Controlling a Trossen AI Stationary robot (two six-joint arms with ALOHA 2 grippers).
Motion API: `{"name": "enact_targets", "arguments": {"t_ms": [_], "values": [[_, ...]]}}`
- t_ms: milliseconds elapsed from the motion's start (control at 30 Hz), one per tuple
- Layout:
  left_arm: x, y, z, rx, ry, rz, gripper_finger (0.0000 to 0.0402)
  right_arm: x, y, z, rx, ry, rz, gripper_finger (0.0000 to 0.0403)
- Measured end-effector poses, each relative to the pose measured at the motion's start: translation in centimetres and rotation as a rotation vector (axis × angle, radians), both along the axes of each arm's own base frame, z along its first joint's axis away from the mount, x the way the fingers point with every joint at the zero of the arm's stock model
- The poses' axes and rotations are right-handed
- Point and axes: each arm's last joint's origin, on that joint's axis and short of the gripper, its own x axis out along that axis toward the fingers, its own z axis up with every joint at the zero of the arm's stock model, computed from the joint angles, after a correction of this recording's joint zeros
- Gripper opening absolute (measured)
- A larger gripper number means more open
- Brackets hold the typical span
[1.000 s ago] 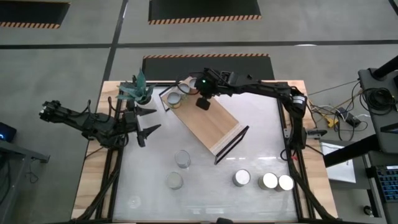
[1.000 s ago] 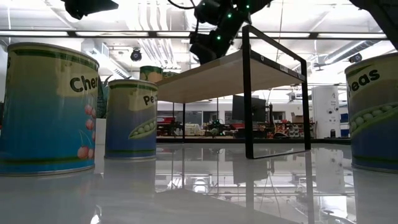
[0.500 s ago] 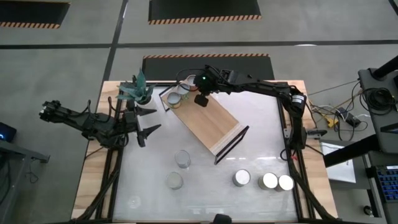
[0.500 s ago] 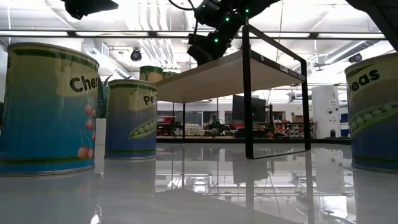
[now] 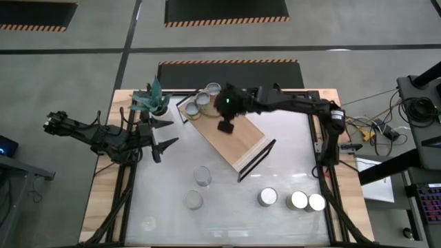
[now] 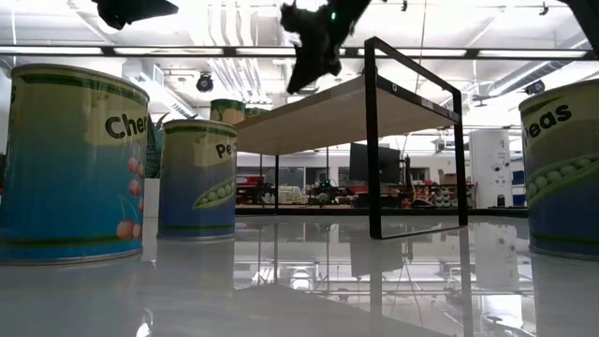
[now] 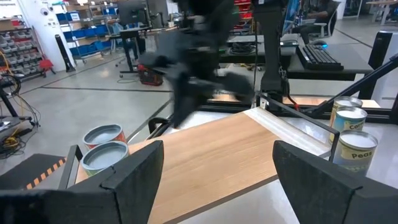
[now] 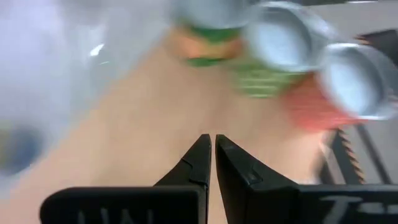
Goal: Pick and place cans onto a shelf
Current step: Put the canned peas on the shelf
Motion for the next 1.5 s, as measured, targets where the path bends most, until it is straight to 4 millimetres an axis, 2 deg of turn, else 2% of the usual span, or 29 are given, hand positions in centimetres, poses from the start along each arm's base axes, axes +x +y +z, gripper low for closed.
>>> {"name": "enact_targets", "arguments": {"t_ms": [200, 433, 533, 767, 1000, 1200, 1367, 1500], "values": [[0.4, -0.2, -0.3, -0.045, 0.004, -0.014, 0.0283, -1.0, 6.3, 0.8, 0.05, 0.064, 0.166, 0.0013], [1.4, -0.7, -0.6, -0.071, 0.031, -0.069, 0.0283, -1.4, 13.1, -0.4, 0.054, 0.108, 0.344, 0.0013], [1.8, -0.8, -0.4, -0.084, 0.031, -0.068, 0.0283, -2.0, 15.5, -1.1, 0.093, 0.142, 0.362, 0.0013], [2.4, -1.2, -0.5, -0.097, 0.056, -0.119, 0.0283, -4.6, 20.1, -2.0, 0.402, 0.333, 0.23, 0.0013], [2.0, -1.1, -0.3, -0.112, 0.032, -0.119, 0.0283, -8.5, 25.4, -3.1, 0.511, 0.531, -0.056, 0.0013], [1.7, -1.0, 0.0, -0.127, 0.014, -0.119, 0.0283, -10.2, 28.1, -3.2, 0.543, 0.489, -0.265, 0.0023], [1.6, -1.0, 0.1, -0.123, 0.005, -0.12, 0.0283, -10.0, 28.1, -4.2, 0.481, 0.452, -0.313, 0.0079], [1.5, -0.9, 0.2, -0.115, 0.002, -0.122, 0.0283, -9.8, 28.2, -5.5, 0.458, 0.437, -0.278, 0.0127]]}}
